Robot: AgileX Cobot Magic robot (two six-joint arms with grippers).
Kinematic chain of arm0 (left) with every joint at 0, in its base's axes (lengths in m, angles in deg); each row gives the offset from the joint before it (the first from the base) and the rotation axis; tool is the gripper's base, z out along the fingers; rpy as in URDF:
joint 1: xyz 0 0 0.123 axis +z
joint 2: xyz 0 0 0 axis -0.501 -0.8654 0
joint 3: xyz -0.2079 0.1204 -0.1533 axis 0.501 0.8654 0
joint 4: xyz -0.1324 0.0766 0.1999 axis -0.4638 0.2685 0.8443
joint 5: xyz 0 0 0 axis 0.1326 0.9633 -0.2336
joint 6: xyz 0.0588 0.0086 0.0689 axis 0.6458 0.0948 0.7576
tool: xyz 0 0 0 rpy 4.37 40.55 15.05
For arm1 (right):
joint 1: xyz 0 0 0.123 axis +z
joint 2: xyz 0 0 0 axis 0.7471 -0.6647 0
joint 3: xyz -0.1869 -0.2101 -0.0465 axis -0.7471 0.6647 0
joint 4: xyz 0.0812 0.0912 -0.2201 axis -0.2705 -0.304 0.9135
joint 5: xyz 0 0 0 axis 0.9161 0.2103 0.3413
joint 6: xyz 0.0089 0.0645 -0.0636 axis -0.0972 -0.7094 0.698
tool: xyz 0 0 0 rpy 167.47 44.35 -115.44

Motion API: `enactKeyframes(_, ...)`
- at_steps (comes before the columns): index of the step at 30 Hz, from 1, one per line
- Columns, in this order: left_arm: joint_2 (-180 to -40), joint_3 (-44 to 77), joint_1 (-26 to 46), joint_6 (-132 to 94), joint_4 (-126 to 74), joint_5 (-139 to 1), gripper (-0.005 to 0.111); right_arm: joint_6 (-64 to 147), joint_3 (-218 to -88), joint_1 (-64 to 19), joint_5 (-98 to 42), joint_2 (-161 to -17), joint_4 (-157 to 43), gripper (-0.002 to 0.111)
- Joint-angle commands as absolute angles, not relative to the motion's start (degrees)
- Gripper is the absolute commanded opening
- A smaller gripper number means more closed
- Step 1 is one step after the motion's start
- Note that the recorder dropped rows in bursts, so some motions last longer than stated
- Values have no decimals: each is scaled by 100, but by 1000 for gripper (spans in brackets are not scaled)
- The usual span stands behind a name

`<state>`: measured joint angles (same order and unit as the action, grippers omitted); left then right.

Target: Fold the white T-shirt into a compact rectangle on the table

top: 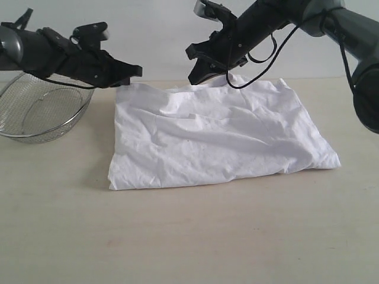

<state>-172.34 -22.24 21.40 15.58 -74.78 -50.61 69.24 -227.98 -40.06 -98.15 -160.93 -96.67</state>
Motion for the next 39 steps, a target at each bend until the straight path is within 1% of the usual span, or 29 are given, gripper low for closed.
enactKeyframes(1, -17142, -2503, 2444, 1324, -7444, -4478, 4, 6977, -22815, -4200, -9837, -16009, -9691, 0)
enactKeyframes(4, -16967, -2536, 2483, 1121, -7444, -3646, 4, 6977, -22805, -4269, -9837, -16009, -9658, 0)
enactKeyframes(8, -16898, -2536, 2212, 1121, -7469, -2970, 4, 7110, -22600, -4171, -9837, -16055, -9921, 0)
enactKeyframes(14, -17062, -2536, 1750, 1143, -7440, -3223, 4, 7366, -22348, -3730, -9672, -16384, -10344, 0)
enactKeyframes(17, -17127, -2536, 1738, 1097, -7440, -3239, 4, 7391, -22348, -3522, -9397, -16509, -10381, 0)
enactKeyframes(20, -17126, -2536, 1763, 1097, -7440, -3035, 4, 7391, -22348, -3396, -8822, -16583, -10395, 0)
enactKeyframes(31, -17036, -2536, 1752, 1016, -7478, -2954, 4, 7438, -22348, -3349, -7041, -16964, -10284, 0)
enactKeyframes(34, -16995, -2536, 1752, 956, -7488, -2911, 4, 7854, -22361, -3349, -6962, -16974, -10420, 0)
enactKeyframes(39, -16951, -2536, 1741, 925, -7488, -2775, 4, 7724, -22371, -3384, -6900, -16974, -10191, 0)
